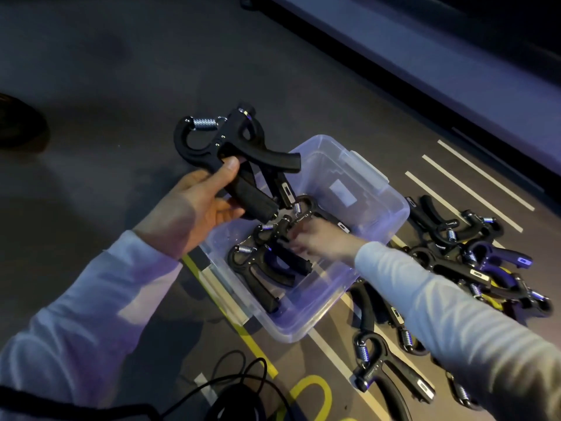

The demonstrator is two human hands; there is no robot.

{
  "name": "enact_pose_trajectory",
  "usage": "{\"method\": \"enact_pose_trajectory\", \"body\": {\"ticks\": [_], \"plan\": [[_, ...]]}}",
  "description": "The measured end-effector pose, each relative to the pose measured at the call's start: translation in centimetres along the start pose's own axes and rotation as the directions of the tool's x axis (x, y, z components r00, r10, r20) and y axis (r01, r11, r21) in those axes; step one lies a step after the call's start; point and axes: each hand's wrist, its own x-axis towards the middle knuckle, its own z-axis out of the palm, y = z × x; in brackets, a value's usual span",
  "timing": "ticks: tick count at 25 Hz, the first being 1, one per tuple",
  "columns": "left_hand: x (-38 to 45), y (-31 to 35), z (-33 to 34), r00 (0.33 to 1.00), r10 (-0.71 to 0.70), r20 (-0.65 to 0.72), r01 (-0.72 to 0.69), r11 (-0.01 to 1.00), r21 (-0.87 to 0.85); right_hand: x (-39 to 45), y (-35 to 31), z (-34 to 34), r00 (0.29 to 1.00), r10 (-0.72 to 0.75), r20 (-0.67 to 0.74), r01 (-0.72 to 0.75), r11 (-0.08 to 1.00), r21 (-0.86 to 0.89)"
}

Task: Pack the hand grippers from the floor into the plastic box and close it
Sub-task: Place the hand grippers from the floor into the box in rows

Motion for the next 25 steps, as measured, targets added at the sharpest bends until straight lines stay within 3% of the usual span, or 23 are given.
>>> {"method": "enact_pose_trajectory", "body": {"ticks": [1,2,4,10,20,25], "plan": [[0.1,0.1,-0.1,1.0,0.019,-0.021,-0.019,1.0,0.001,0.4,-0.1,1.2,0.998,-0.002,0.06,0.02,0.95,-0.313],[0.1,0.2,0.0,0.999,0.032,-0.035,-0.032,0.999,0.004,0.7,-0.2,2.4,0.995,-0.002,0.103,0.055,0.855,-0.516],[0.0,0.3,0.0,0.998,0.046,-0.053,-0.046,0.999,0.006,1.4,-0.7,4.6,0.993,0.002,0.122,0.079,0.748,-0.659],[0.0,0.9,0.1,0.995,0.074,-0.066,-0.075,0.997,-0.014,4.3,-0.4,7.7,0.998,0.066,0.006,-0.044,0.726,-0.687],[-0.1,0.6,-0.3,0.998,0.066,-0.025,-0.067,0.997,-0.041,4.8,-0.9,8.4,1.0,0.007,-0.029,-0.025,0.734,-0.679],[-0.3,0.5,-0.5,0.999,0.053,-0.007,-0.053,0.998,-0.041,4.6,-1.0,6.8,0.979,0.077,0.191,0.066,0.762,-0.644]]}}
